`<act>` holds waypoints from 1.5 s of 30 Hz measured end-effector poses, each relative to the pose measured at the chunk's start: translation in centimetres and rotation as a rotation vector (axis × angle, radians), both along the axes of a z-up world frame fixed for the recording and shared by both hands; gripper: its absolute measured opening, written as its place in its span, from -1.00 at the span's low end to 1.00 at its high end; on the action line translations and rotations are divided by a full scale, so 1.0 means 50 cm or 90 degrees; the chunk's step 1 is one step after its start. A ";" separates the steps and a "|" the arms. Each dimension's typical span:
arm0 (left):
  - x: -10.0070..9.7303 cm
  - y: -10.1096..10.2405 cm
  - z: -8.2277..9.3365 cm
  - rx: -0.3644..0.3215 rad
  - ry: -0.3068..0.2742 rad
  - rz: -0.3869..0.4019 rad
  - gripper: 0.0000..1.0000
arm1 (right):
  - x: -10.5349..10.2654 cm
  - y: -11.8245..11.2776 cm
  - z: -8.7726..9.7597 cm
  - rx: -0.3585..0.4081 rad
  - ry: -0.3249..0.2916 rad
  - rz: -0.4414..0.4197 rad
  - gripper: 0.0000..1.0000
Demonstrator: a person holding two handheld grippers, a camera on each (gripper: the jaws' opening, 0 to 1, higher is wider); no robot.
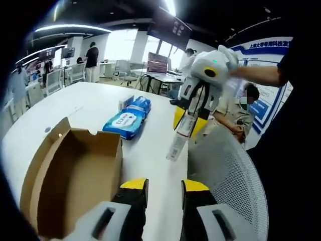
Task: Operate the shoe box by opening the lid, removing the specified soft item, and placing it in the target area until the item is outside and the box remains undamaged.
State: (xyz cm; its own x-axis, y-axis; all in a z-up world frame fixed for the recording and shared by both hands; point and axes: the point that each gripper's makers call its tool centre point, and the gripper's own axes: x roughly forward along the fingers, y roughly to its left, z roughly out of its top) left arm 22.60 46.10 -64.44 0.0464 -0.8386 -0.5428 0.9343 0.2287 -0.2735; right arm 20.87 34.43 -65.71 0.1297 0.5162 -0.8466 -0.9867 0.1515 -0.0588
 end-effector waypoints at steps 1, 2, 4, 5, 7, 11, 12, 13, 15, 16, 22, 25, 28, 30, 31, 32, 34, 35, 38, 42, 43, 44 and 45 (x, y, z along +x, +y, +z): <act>0.006 0.003 -0.001 -0.004 -0.004 0.018 -0.47 | 0.004 -0.004 0.002 -0.001 0.001 0.000 -0.63; 0.008 0.005 -0.003 -0.005 -0.005 0.027 -0.45 | 0.007 -0.008 0.003 -0.003 0.002 0.000 -0.63; 0.013 0.011 -0.005 -0.011 -0.002 0.050 -0.43 | 0.017 -0.019 0.006 -0.007 -0.001 0.001 -0.63; 0.015 0.012 -0.004 -0.015 -0.001 0.061 -0.42 | 0.022 -0.024 0.007 -0.010 -0.002 0.001 -0.63; 0.024 0.018 -0.001 -0.026 -0.002 0.086 -0.40 | 0.032 -0.034 0.012 -0.017 -0.008 0.006 -0.63; 0.034 0.035 -0.009 -0.023 -0.006 0.116 -0.37 | 0.055 -0.056 0.023 -0.028 -0.017 0.012 -0.63; 0.036 0.041 -0.013 -0.021 -0.003 0.125 -0.37 | 0.059 -0.060 0.025 -0.030 -0.019 0.013 -0.63; 0.036 0.044 -0.015 -0.020 0.000 0.131 -0.37 | 0.066 -0.067 0.028 -0.034 -0.023 0.015 -0.63; 0.036 0.052 -0.020 -0.017 0.002 0.142 -0.37 | 0.080 -0.077 0.036 -0.038 -0.026 0.015 -0.63; 0.036 0.054 -0.020 -0.018 0.003 0.147 -0.37 | 0.085 -0.079 0.040 -0.038 -0.027 0.014 -0.63; 0.035 0.069 -0.035 -0.013 0.014 0.180 -0.37 | 0.129 -0.105 0.061 -0.046 -0.041 0.024 -0.63; 0.034 0.073 -0.030 -0.017 0.016 0.199 -0.37 | 0.155 -0.119 0.068 -0.051 -0.048 0.021 -0.63; 0.039 0.083 -0.031 -0.018 0.017 0.223 -0.36 | 0.186 -0.125 0.080 -0.034 -0.057 0.007 -0.63; 0.044 0.095 -0.036 -0.013 0.018 0.241 -0.34 | 0.204 -0.134 0.080 -0.037 -0.063 0.005 -0.63; 0.047 0.100 -0.038 -0.013 0.018 0.250 -0.34 | 0.211 -0.138 0.080 -0.038 -0.064 0.005 -0.63; 0.050 0.106 -0.038 -0.013 0.018 0.260 -0.34 | 0.220 -0.143 0.080 -0.040 -0.065 0.006 -0.63; 0.056 0.118 -0.033 -0.017 0.017 0.281 -0.34 | 0.230 -0.149 0.081 -0.041 -0.066 0.008 -0.63; 0.059 0.124 -0.030 -0.017 0.016 0.290 -0.34 | 0.236 -0.153 0.081 -0.042 -0.067 0.010 -0.63; 0.065 0.143 -0.026 -0.018 0.011 0.318 -0.34 | 0.257 -0.163 0.081 -0.044 -0.068 0.012 -0.63; 0.063 0.161 -0.025 -0.016 0.011 0.345 -0.35 | 0.280 -0.170 0.083 -0.049 -0.061 0.012 -0.63; 0.061 0.164 -0.026 -0.015 0.012 0.351 -0.35 | 0.287 -0.170 0.083 -0.048 -0.061 0.013 -0.63; 0.060 0.167 -0.027 -0.013 0.011 0.356 -0.35 | 0.290 -0.170 0.084 -0.048 -0.060 0.013 -0.63; 0.058 0.172 -0.029 -0.010 0.011 0.364 -0.35 | 0.297 -0.171 0.084 -0.049 -0.061 0.015 -0.63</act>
State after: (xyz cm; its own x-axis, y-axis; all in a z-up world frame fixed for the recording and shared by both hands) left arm 25.52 54.69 -65.88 0.4869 -0.6904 -0.5351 0.6583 0.6927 -0.2946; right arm 35.74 25.90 -61.50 0.2005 0.4540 -0.8682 -0.9792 0.1201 -0.1633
